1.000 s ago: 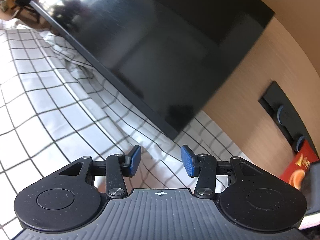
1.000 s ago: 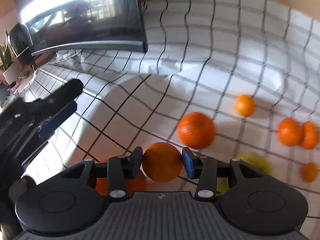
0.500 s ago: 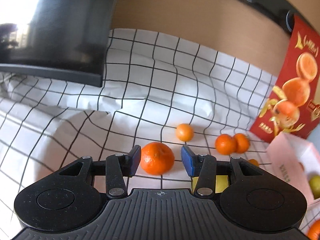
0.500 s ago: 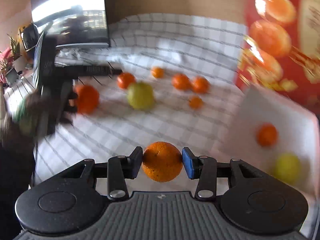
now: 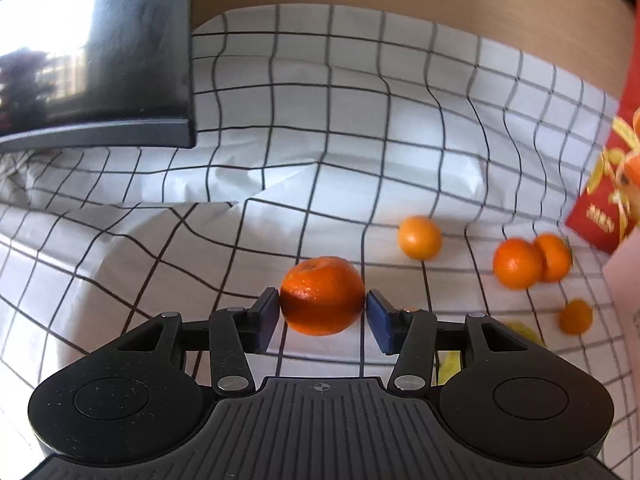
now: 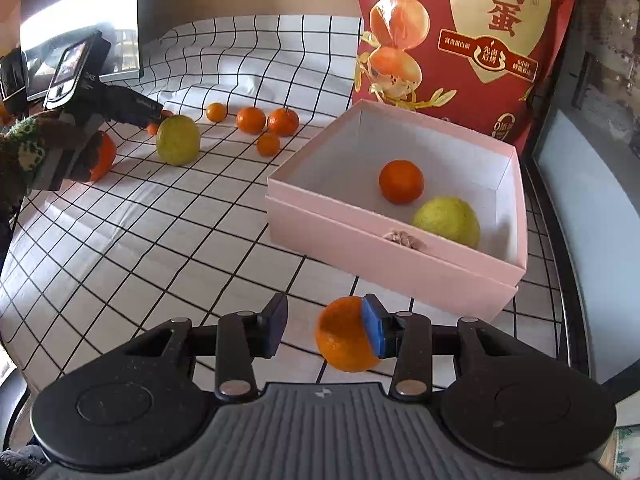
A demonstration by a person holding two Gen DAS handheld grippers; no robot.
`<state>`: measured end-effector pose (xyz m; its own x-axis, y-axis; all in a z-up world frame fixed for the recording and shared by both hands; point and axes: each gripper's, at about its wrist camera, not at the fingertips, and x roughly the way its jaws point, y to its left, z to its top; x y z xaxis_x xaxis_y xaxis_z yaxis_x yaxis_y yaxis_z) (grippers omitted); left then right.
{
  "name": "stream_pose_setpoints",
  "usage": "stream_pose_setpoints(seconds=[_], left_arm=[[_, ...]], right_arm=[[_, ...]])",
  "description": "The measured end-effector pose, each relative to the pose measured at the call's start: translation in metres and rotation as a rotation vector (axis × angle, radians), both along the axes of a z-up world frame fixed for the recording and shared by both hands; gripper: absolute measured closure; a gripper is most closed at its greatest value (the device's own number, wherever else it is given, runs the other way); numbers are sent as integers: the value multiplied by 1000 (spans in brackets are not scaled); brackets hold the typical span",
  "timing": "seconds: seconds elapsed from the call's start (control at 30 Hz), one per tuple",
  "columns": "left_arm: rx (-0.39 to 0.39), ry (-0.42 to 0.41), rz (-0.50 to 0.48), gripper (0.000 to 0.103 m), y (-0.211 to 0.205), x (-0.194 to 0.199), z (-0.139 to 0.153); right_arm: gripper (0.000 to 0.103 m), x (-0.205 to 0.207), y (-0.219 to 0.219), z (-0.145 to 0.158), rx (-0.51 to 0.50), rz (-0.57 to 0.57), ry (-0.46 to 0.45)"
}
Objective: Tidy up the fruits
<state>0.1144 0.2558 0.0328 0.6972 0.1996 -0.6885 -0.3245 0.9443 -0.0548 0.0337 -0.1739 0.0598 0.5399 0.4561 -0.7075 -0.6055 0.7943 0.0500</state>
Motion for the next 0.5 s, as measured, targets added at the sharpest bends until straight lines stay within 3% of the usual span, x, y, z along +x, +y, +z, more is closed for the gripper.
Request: stream_pose_setpoints(seconds=[0.23, 0.27, 0.3, 0.4, 0.5], left_arm=[[-54, -110, -21, 55, -5, -24, 10], [-71, -144, -27, 68, -8, -33, 13], [-84, -191, -37, 95, -14, -45, 18], [-117, -306, -112, 92, -38, -81, 32], [-134, -351, -206, 92, -68, -105, 40]], right_arm=[[61, -16, 8, -8, -8, 30, -85], [60, -18, 7, -10, -7, 31, -100], [60, -21, 6, -11, -6, 31, -113], [59, -25, 1, -14, 3, 25, -131], [59, -25, -6, -13, 34, 17, -113]])
